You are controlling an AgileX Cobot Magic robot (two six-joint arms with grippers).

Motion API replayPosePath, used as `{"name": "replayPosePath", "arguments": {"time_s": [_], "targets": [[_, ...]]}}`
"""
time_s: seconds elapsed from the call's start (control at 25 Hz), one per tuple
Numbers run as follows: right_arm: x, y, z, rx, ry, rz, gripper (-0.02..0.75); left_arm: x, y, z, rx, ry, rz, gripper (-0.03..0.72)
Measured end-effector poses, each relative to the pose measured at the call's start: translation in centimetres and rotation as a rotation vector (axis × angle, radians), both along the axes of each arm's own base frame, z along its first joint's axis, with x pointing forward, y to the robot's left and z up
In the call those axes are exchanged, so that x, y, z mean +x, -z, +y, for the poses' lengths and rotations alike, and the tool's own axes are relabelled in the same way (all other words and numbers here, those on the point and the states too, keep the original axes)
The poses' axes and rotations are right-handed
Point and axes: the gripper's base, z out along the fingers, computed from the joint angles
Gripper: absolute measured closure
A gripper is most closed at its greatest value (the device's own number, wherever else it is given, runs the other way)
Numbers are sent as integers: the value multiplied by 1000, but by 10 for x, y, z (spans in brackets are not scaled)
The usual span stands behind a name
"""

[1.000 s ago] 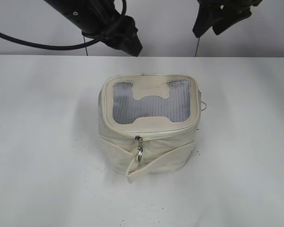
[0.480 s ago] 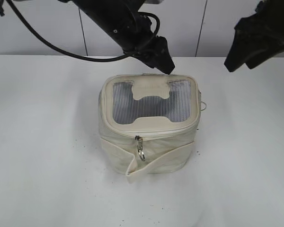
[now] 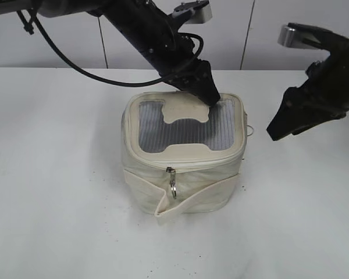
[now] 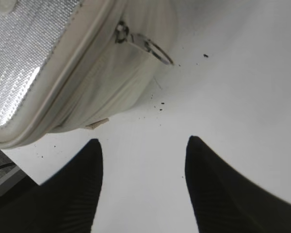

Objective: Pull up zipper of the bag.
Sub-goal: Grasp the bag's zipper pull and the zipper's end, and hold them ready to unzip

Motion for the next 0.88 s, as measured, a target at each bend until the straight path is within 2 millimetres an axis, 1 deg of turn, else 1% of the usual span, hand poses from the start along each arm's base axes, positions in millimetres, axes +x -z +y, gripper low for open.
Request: {"name": "replayPosePath", "arguments": {"time_s": [0.04,0.12,0.2,0.24,0.28,0.32,0.52,0.6,0.8,0.88], "targets": [[-2,6,1,9,-15,-14,309,0,0,0,-1,3,5,308],[-4,15,1,24,-40,-48,309,-2,-1,0,0,10,14,418],[-4,22,1,25,-65,-104,309,-2,-1,0,4,17,21,555],[-5,25,1,25,-75,-121,309,-3,-1,1,9,21,23,610],[-4,27,1,19,-92,-149,309,-3,0,1,10,25,26,634],[-4,28,1,17,-109,-172,309,-3,0,1,12,27,28,644],[-2,27,4,22,-226,-276,309,-3,0,1,13,28,30,644],[0,30,4,13,-264,-301,309,-3,0,1,13,29,30,644],[7,52,6,19,-276,-259,309,-3,0,1,13,29,31,644],[9,58,8,41,-268,-249,309,-3,0,1,13,29,31,645]]}}
